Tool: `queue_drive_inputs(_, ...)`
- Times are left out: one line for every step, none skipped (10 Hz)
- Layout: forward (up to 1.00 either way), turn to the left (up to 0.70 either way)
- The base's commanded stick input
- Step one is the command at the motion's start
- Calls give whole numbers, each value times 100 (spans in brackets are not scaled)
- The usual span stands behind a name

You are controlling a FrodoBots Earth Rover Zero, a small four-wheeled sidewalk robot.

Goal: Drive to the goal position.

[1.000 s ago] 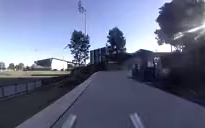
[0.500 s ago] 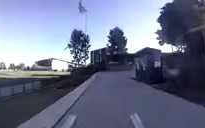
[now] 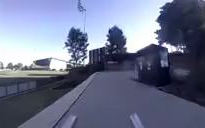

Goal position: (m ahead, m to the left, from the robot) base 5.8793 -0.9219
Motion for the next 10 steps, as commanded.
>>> queue_drive_inputs(100,0)
queue_drive_inputs(100,0)
queue_drive_inputs(100,0)
queue_drive_inputs(100,0)
queue_drive_inputs(100,0)
queue_drive_inputs(100,0)
queue_drive_inputs(100,0)
queue_drive_inputs(100,0)
queue_drive_inputs(100,0)
queue_drive_inputs(100,0)
